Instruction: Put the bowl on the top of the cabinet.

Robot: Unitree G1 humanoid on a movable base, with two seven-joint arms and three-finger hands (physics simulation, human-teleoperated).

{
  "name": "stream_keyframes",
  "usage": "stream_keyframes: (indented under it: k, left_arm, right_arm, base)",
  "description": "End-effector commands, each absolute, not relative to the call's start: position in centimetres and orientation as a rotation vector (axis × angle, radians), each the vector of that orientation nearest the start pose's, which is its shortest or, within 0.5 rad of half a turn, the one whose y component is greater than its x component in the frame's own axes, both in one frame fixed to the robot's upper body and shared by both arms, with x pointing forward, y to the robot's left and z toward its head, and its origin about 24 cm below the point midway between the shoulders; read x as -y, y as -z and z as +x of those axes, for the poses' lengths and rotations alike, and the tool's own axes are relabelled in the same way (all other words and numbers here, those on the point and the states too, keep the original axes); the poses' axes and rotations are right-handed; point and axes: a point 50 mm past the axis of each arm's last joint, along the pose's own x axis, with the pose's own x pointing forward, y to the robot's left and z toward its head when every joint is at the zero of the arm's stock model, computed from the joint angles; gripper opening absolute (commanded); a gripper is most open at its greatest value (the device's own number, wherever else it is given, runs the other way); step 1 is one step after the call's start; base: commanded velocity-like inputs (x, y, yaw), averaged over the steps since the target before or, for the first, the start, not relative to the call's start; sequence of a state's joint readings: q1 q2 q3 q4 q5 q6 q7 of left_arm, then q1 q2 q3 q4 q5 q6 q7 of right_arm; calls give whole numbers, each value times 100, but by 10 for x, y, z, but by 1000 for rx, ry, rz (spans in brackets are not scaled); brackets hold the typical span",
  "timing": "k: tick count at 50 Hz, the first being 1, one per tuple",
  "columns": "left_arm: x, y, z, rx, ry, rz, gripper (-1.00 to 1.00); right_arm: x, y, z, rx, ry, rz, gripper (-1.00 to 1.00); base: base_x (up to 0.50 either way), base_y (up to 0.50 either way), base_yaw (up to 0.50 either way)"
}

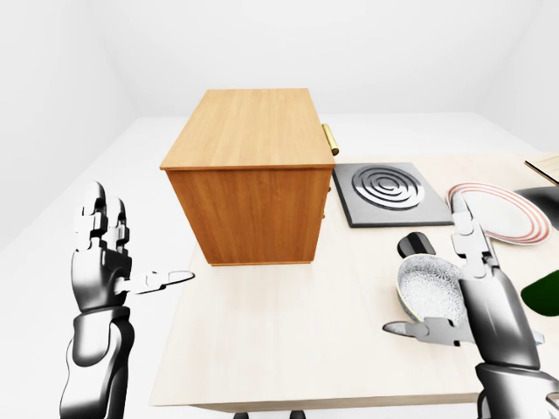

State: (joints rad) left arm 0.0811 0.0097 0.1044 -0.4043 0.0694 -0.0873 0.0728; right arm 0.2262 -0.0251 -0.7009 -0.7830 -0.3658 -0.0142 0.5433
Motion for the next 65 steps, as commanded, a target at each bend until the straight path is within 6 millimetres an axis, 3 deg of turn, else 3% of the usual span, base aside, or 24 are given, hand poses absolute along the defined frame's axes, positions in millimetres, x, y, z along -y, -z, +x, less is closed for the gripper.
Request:
stream_keyframes:
  k: [1, 21, 22, 27, 53, 65]
  left_arm:
    - [-181, -125, 223, 413, -198, 99, 100]
    - [-181, -125, 223, 413, -198, 99, 100]
    - [-180, -124, 223, 413, -201, 101, 100]
    - [-179, -124, 223, 411, -196, 102, 100]
    - [-179, -124, 222, 413, -184, 97, 100]
    - [-179, -122, 223, 404, -185, 100, 100]
  right_arm:
    - [263, -168, 138, 205, 248, -832, 100]
    - [263, -168, 138, 205, 248, -832, 100]
    - [296, -100, 114, -266, 189, -873, 100]
    - [309, -77, 103, -408, 223, -805, 100]
    - [316, -70, 99, -465, 243, -799, 100]
    - [320, -69, 106, -463, 243, -829, 100]
  base:
    - [0, 0, 0]
    - [0, 0, 0]
    - [0, 0, 0]
    - [0, 0, 0]
    - [0, 0, 0]
    - [0, 0, 0]
